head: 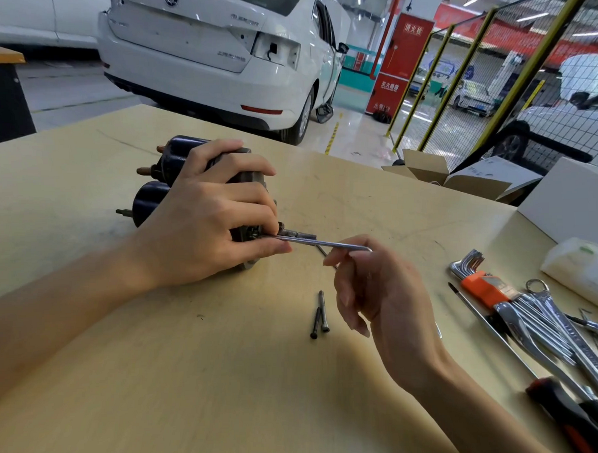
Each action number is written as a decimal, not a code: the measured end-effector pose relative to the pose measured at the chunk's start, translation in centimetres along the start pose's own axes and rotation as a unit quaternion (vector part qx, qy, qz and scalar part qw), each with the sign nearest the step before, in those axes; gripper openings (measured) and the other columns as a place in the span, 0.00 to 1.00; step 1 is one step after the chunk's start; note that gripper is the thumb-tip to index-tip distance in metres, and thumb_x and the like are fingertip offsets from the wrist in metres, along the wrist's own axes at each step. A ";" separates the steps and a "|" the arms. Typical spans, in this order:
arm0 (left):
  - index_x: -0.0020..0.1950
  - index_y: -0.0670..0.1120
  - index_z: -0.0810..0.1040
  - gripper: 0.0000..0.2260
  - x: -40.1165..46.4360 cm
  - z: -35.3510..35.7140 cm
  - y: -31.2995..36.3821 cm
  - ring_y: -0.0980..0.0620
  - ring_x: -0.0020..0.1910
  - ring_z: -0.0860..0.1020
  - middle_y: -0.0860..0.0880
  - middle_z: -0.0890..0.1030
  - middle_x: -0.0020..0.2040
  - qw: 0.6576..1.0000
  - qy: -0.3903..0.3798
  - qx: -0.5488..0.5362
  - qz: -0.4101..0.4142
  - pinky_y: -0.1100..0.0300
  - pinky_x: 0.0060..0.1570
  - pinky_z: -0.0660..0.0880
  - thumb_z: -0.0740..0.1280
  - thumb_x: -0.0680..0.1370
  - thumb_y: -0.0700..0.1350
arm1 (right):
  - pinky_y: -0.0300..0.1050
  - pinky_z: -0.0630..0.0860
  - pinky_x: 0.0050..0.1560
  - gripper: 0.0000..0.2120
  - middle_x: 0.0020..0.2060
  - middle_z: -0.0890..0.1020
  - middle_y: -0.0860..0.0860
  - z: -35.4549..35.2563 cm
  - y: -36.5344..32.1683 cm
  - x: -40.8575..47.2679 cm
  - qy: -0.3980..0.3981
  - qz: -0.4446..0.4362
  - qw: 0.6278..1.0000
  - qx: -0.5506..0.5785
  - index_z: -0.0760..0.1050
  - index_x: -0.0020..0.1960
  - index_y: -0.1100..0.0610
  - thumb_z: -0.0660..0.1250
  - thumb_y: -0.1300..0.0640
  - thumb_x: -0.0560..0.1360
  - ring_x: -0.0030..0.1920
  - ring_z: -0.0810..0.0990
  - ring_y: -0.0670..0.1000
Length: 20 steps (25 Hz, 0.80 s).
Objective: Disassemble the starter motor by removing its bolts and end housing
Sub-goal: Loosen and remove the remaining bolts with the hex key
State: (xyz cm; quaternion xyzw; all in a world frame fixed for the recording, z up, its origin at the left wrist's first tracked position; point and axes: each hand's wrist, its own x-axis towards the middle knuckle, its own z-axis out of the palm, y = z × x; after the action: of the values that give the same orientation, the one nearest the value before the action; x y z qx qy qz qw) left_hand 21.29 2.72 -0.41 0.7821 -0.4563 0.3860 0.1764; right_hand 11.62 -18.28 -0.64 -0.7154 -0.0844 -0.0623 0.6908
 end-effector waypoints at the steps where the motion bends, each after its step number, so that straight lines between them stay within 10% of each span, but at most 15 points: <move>1: 0.42 0.51 0.84 0.12 0.0 0.0 0.0 0.48 0.65 0.75 0.58 0.83 0.46 1.000 0.000 0.000 0.000 0.46 0.71 0.58 0.69 0.76 0.58 | 0.40 0.60 0.22 0.14 0.23 0.69 0.54 0.0 0.0 0.0 0.005 -0.003 1.000 -0.010 0.78 0.39 0.60 0.54 0.59 0.72 0.22 0.65 0.52; 6: 0.42 0.51 0.85 0.13 0.0 0.0 0.0 0.48 0.65 0.75 0.57 0.84 0.46 1.000 -0.001 -0.006 0.000 0.45 0.71 0.58 0.68 0.77 0.58 | 0.43 0.60 0.24 0.20 0.24 0.70 0.54 0.1 -0.2 -0.2 0.031 -0.011 0.998 -0.054 0.80 0.40 0.58 0.51 0.70 0.76 0.24 0.66 0.52; 20: 0.43 0.52 0.85 0.12 0.0 0.0 -0.3 0.49 0.65 0.74 0.58 0.84 0.47 1.000 0.001 -0.018 0.007 0.47 0.71 0.57 0.68 0.77 0.57 | 0.36 0.63 0.22 0.12 0.24 0.73 0.50 -0.1 0.0 0.3 0.121 0.025 0.988 -0.095 0.77 0.49 0.53 0.56 0.64 0.80 0.23 0.67 0.46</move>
State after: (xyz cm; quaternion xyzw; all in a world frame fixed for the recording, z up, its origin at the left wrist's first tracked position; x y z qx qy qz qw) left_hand 21.56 2.88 -0.44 0.7751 -0.4685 0.3799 0.1882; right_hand 11.96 -18.34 -0.57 -0.7668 0.0236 -0.1386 0.6264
